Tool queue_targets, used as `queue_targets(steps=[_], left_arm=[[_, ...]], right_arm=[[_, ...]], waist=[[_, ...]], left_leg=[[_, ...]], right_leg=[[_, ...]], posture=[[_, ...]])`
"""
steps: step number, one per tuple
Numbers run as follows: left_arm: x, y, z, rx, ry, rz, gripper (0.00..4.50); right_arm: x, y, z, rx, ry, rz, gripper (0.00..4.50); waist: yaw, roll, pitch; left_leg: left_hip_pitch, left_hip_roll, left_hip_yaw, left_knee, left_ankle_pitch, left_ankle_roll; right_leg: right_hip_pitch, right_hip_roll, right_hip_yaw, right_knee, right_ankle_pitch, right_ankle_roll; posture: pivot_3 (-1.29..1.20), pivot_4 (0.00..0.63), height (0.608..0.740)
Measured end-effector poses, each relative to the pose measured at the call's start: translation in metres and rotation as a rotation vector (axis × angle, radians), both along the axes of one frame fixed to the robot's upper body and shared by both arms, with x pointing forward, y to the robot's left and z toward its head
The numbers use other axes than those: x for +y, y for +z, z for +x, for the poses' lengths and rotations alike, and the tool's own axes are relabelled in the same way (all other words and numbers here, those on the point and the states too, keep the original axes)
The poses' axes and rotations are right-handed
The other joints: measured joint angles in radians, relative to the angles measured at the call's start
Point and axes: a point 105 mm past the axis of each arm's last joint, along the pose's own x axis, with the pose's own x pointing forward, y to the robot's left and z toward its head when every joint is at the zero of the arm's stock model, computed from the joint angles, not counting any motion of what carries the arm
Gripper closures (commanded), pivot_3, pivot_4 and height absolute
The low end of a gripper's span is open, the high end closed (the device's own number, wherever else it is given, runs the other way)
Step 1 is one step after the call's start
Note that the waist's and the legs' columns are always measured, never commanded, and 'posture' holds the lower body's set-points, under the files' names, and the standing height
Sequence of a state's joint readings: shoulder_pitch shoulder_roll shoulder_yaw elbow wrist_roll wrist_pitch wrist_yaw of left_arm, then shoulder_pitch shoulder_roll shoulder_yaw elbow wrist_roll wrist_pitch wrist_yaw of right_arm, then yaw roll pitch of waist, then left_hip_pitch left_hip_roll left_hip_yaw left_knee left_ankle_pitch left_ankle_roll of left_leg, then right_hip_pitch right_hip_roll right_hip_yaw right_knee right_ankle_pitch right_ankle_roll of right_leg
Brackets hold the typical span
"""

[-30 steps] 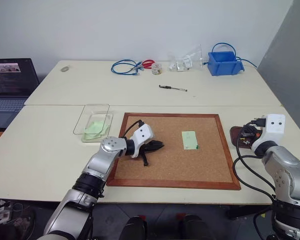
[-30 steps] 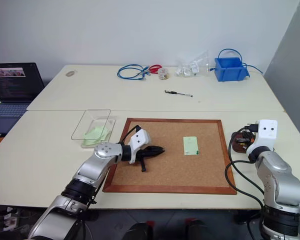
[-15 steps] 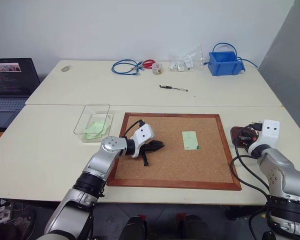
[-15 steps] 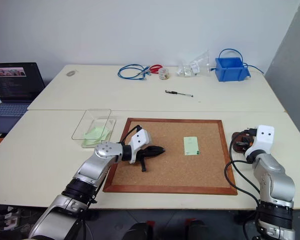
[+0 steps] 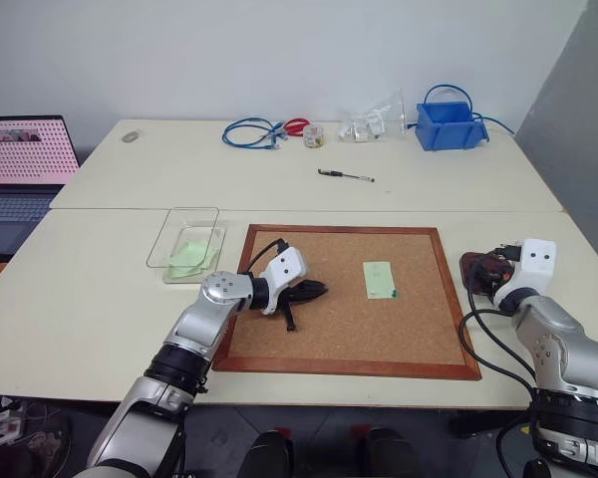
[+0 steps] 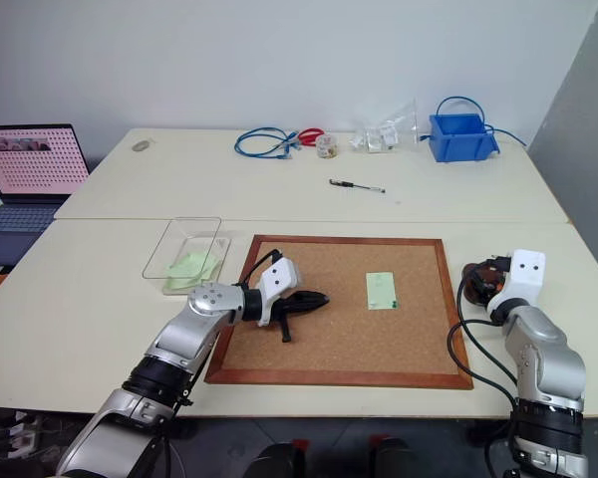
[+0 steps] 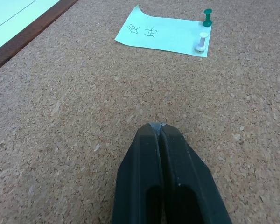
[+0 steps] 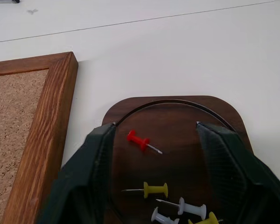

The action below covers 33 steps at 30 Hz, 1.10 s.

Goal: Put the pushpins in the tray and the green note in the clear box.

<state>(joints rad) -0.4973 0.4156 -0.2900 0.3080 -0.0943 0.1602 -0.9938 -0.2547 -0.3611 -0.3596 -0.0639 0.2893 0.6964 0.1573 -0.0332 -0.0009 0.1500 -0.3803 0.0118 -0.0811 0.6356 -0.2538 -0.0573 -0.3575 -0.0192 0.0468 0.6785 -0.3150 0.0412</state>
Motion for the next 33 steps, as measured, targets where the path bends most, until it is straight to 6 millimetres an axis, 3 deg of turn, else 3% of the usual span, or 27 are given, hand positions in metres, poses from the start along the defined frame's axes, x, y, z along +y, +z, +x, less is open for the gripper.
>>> queue_targets(steps=[4, 6, 13, 17, 20, 24, 30, 31, 33], left_arm=[[0.0, 0.0, 0.0, -0.001, -0.001, 0.0, 4.5], [0.0, 0.0, -0.001, -0.002, -0.001, 0.0, 4.5], [0.001, 0.001, -0.002, -0.004, -0.006, 0.005, 4.5], [0.001, 0.001, -0.002, -0.005, -0.008, 0.006, 4.5], [0.001, 0.001, -0.002, -0.005, -0.009, 0.006, 4.5], [0.002, 0.001, -0.002, -0.005, -0.012, 0.007, 4.5], [0.002, 0.002, -0.004, -0.003, -0.024, 0.009, 4.5], [0.002, 0.002, -0.004, -0.003, -0.024, 0.009, 4.5], [0.002, 0.001, -0.005, -0.004, -0.024, 0.01, 4.5]], right_arm=[[-0.001, 0.002, 0.0, -0.004, 0.002, -0.013, 0.05], [0.0, 0.004, -0.002, -0.007, 0.029, -0.034, 0.05], [0.066, 0.028, -0.024, -0.088, 0.552, -0.133, 0.05], [0.099, 0.028, -0.047, -0.085, 0.85, -0.133, 0.05], [0.113, 0.024, -0.055, -0.079, 0.965, -0.13, 0.05], [0.125, 0.01, -0.054, -0.058, 1.017, -0.112, 0.05], [0.124, -0.002, -0.045, -0.043, 1.019, -0.117, 0.05], [0.124, -0.002, -0.043, -0.043, 1.016, -0.116, 0.41], [0.124, -0.004, -0.041, -0.046, 1.011, -0.123, 0.69]], waist=[[0.0, 0.0, 0.0], [0.0, 0.0, 0.0], [0.0, 0.0, 0.0], [0.001, -0.001, 0.001], [0.001, -0.002, 0.001], [0.001, -0.002, 0.001], [0.001, -0.002, 0.001], [0.001, -0.002, 0.001], [0.001, -0.002, 0.001]], left_leg=[[0.0, 0.0, 0.0, -0.001, 0.0, 0.0], [0.0, 0.0, 0.0, -0.001, 0.0, 0.0], [0.001, 0.0, 0.0, -0.005, 0.0, 0.0], [0.001, 0.0, 0.0, -0.005, 0.0, 0.0], [0.001, 0.0, -0.001, -0.005, 0.0, 0.0], [0.001, 0.0, -0.001, -0.005, 0.0, 0.0], [0.001, 0.0, -0.001, -0.006, 0.0, 0.0], [0.001, 0.0, -0.001, -0.006, 0.0, 0.0], [0.001, 0.0, -0.001, -0.006, 0.0, 0.0]], right_leg=[[0.0, 0.0, 0.0, 0.0, 0.0, 0.0], [0.0, 0.0, 0.0, -0.001, 0.0, 0.0], [0.0, 0.0, -0.001, -0.002, -0.003, 0.002], [0.001, 0.0, -0.001, -0.004, -0.003, 0.002], [0.001, 0.0, -0.001, -0.004, -0.003, 0.002], [0.001, 0.0, -0.001, -0.004, -0.003, 0.002], [0.001, 0.0, -0.001, -0.005, -0.002, 0.001], [0.001, 0.0, -0.001, -0.005, -0.002, 0.001], [0.001, 0.0, -0.002, -0.005, -0.002, 0.001]], posture=[[0.0, 0.15, 0.74], [0.0, 0.15, 0.74], [0.0, 0.15, 0.74], [0.0, 0.15, 0.74], [0.0, 0.15, 0.74], [0.0, 0.15, 0.74], [0.0, 0.15, 0.74], [0.0, 0.15, 0.74], [0.0, 0.15, 0.74]])
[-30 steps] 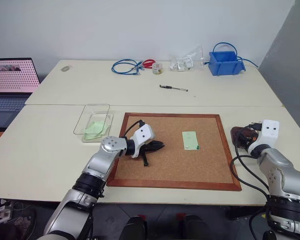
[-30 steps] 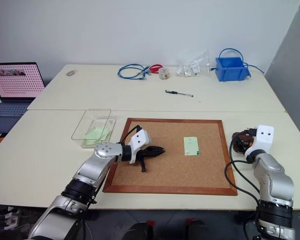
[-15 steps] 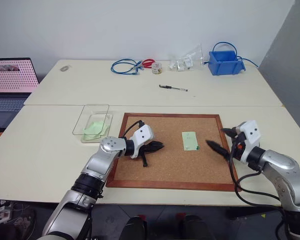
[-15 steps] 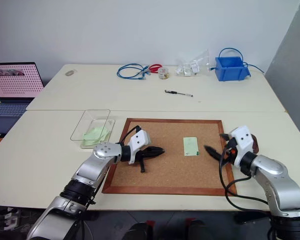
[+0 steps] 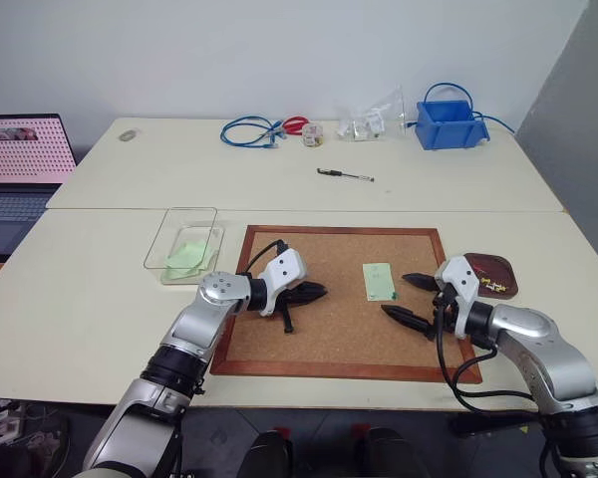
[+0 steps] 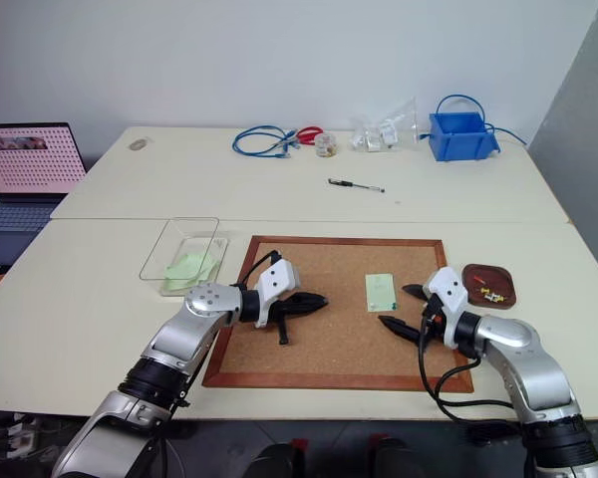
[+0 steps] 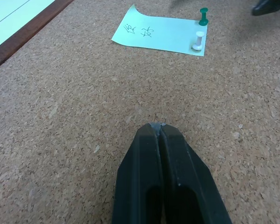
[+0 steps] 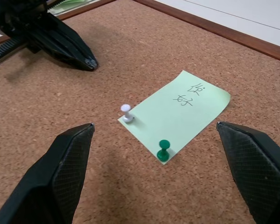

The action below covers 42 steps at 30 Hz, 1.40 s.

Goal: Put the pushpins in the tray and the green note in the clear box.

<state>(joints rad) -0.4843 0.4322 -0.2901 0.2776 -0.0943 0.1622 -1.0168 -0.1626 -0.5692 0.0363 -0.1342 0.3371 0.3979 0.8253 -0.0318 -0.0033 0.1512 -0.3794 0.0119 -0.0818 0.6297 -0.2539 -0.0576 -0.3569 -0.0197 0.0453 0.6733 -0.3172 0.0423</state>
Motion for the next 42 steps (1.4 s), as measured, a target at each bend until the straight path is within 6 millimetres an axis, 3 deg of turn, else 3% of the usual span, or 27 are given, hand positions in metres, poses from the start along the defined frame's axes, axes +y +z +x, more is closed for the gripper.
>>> queue_targets(steps=[6, 18, 28, 34, 39, 42], left_arm=[[0.0, 0.0, 0.0, 0.0, -0.002, 0.001, 4.5], [0.0, 0.0, -0.001, 0.006, -0.007, 0.002, 4.5], [-0.001, 0.0, -0.002, 0.009, -0.018, 0.003, 4.5], [-0.001, 0.0, -0.002, 0.01, -0.019, 0.005, 4.5], [-0.001, 0.0, -0.002, 0.01, -0.021, 0.006, 4.5], [-0.002, 0.0, -0.001, 0.008, -0.027, 0.013, 4.5]], right_arm=[[0.004, -0.007, 0.0, 0.015, 0.011, 0.009, 1.79], [-0.001, -0.013, 0.002, 0.021, 0.009, -0.012, 4.47], [-0.003, -0.008, 0.0, 0.041, -0.003, 0.009, 4.47], [-0.012, 0.045, 0.002, -0.069, -0.045, 0.102, 4.47], [-0.017, 0.057, 0.0, -0.074, -0.077, 0.112, 4.47], [-0.034, 0.062, 0.005, -0.106, -0.18, 0.079, 4.47]], waist=[[0.0, 0.0, 0.0], [0.0, 0.0, 0.0], [0.0, 0.0, 0.0], [0.001, 0.0, 0.0], [0.001, 0.0, 0.0], [0.001, -0.001, 0.0]], left_leg=[[0.0, 0.0, 0.0, 0.0, 0.0, 0.0], [0.0, 0.0, 0.0, 0.0, 0.0, 0.0], [0.0, 0.0, 0.0, 0.0, 0.0, 0.0], [0.0, 0.0, 0.0, 0.0, 0.0, 0.0], [0.0, 0.0, 0.0, 0.0, 0.0, 0.0], [0.0, 0.0, 0.0, 0.0, 0.0, 0.0]], right_leg=[[0.0, 0.0, 0.0, 0.0, 0.0, 0.0], [0.0, 0.0, 0.0, 0.0, 0.0, 0.0], [0.0, 0.0, 0.0, 0.0, 0.0, 0.0], [0.0, 0.0, 0.0, 0.0, 0.0, 0.0], [0.0, 0.0, 0.0, 0.0, 0.0, 0.0], [0.001, -0.001, 0.0, 0.0, 0.0, 0.0]], posture=[[0.0, 0.15, 0.74], [0.0, 0.15, 0.74], [0.0, 0.15, 0.74], [0.0, 0.15, 0.74], [0.0, 0.15, 0.74], [0.0, 0.15, 0.74]])
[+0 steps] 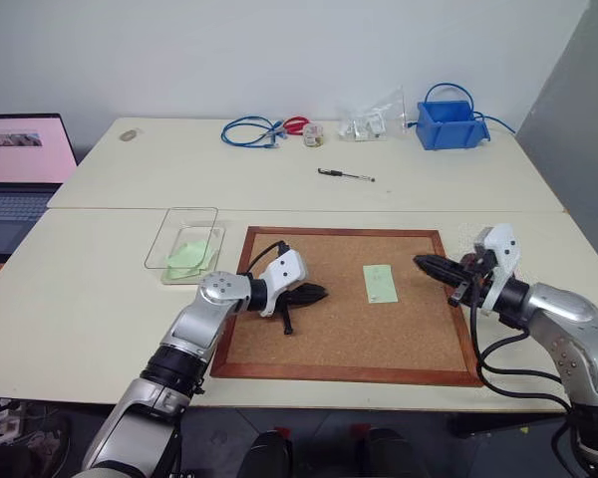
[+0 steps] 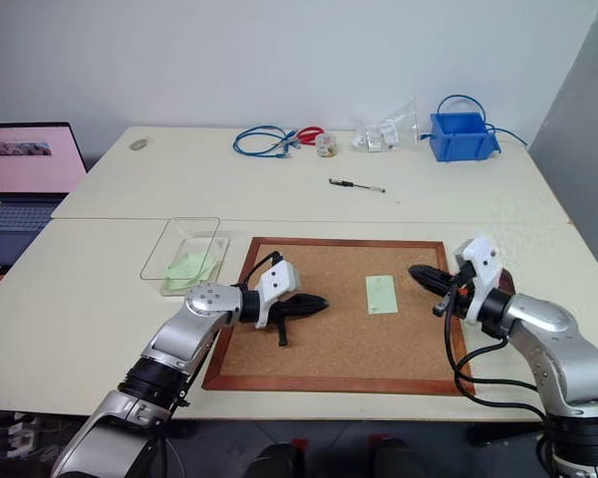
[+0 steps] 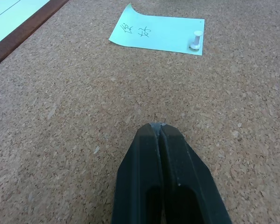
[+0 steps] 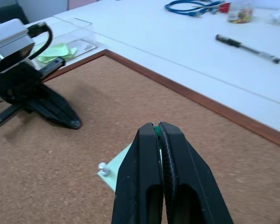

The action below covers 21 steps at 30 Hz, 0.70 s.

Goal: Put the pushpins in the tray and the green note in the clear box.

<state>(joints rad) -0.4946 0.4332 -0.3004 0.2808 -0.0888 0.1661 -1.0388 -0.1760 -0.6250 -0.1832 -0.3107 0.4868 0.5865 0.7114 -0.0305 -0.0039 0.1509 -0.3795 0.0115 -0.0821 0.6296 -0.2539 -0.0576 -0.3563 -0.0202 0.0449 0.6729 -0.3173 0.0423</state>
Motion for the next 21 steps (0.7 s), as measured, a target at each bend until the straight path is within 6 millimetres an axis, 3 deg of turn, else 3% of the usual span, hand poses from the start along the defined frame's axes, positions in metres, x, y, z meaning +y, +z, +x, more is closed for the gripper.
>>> queue_targets(steps=[4, 7, 21], left_arm=[[-0.002, 0.0, 0.002, -0.01, -0.012, 0.011, 4.5], [-0.003, -0.001, 0.003, -0.011, -0.015, 0.013, 4.5], [-0.004, -0.005, 0.007, 0.006, -0.002, 0.01, 4.5]], right_arm=[[-0.047, -0.003, 0.014, -0.032, -0.323, -0.061, 4.47], [-0.08, -0.021, 0.011, 0.001, -0.549, -0.09, 4.47], [-0.098, -0.049, 0.023, 0.122, -0.776, 0.047, 4.47]], waist=[[0.002, 0.0, -0.001], [0.003, 0.001, -0.001], [0.004, 0.003, -0.003]], left_leg=[[0.0, 0.0, 0.0, 0.0, 0.0, 0.0], [0.002, 0.0, 0.0, 0.0, 0.0, 0.0], [0.009, -0.001, 0.0, 0.0, 0.0, 0.0]], right_leg=[[0.001, 0.0, 0.0, 0.0, 0.0, 0.0], [0.002, 0.0, 0.0, 0.0, 0.0, 0.0], [0.008, 0.0, 0.001, 0.001, -0.002, 0.005]], posture=[[0.0, 0.15, 0.74], [0.0, 0.15, 0.74], [0.0, 0.15, 0.74]])
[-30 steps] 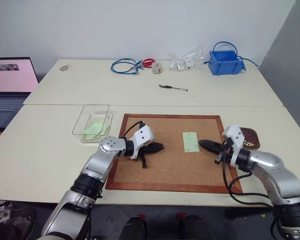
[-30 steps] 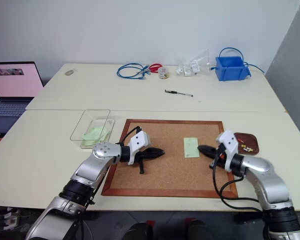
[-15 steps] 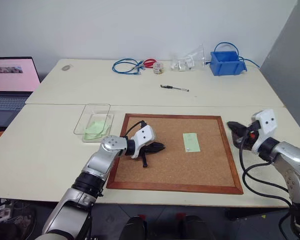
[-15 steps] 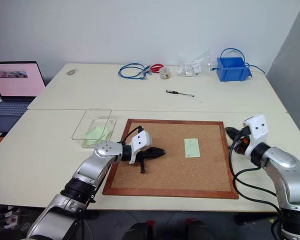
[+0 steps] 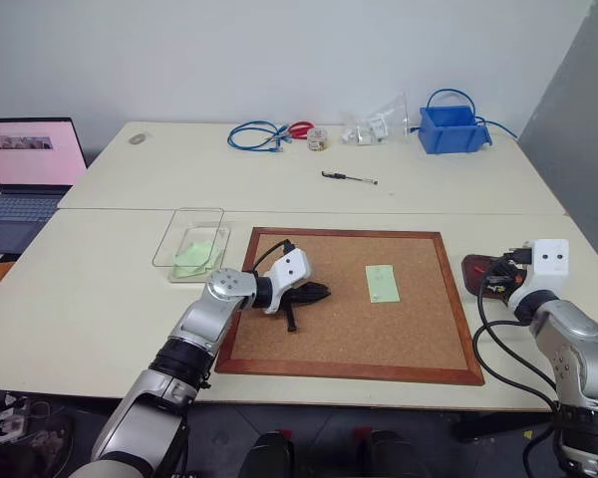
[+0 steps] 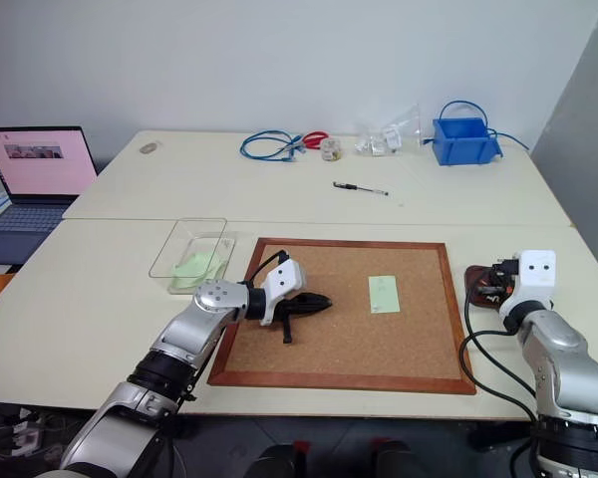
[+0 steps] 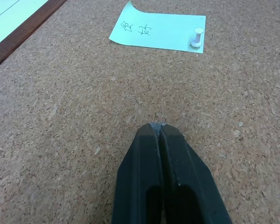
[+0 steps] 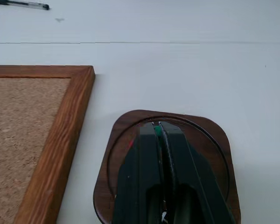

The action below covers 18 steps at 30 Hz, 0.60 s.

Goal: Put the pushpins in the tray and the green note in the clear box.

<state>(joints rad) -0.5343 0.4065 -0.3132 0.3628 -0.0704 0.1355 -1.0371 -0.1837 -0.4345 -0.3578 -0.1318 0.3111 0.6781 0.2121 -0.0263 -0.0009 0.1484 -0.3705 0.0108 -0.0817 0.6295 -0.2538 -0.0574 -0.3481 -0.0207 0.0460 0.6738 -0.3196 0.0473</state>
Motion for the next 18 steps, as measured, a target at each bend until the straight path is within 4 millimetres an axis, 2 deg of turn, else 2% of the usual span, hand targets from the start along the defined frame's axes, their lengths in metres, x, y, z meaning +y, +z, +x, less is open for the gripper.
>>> queue_targets(steps=[4, 8, 13, 18], left_arm=[[0.001, 0.0, -0.001, -0.005, 0.002, 0.0, 4.5], [0.002, 0.0, -0.002, -0.007, 0.001, 0.001, 4.5], [0.001, 0.0, -0.003, -0.009, 0.001, -0.001, 4.5], [0.001, 0.0, -0.003, -0.009, 0.001, -0.001, 4.5]], right_arm=[[-0.005, -0.01, 0.001, 0.041, -0.041, 0.037, 4.47], [-0.006, -0.009, 0.004, 0.042, -0.049, 0.041, 4.47], [-0.008, -0.012, 0.005, 0.05, -0.059, 0.045, 3.65], [-0.011, -0.016, 0.004, 0.064, -0.067, 0.043, 2.49]], waist=[[-0.001, 0.0, 0.0], [-0.003, 0.001, 0.0], [-0.003, 0.0, 0.0], [-0.003, 0.001, 0.0]], left_leg=[[0.0, 0.0, 0.0, -0.001, 0.0, 0.0], [0.0, 0.0, 0.0, -0.001, 0.0, 0.0], [0.0, 0.0, 0.0, -0.002, 0.0, 0.0], [0.0, 0.0, 0.0, -0.002, 0.0, 0.0]], right_leg=[[0.0, 0.0, 0.0, 0.0, 0.0, 0.0], [0.0, 0.0, 0.0, 0.0, 0.0, 0.0], [0.0, 0.0, 0.0, -0.001, 0.0, 0.0], [0.0, 0.0, 0.0, -0.001, -0.001, 0.0]], posture=[[0.0, 0.15, 0.74], [0.0, 0.15, 0.74], [0.0, 0.15, 0.74], [0.0, 0.15, 0.74]])
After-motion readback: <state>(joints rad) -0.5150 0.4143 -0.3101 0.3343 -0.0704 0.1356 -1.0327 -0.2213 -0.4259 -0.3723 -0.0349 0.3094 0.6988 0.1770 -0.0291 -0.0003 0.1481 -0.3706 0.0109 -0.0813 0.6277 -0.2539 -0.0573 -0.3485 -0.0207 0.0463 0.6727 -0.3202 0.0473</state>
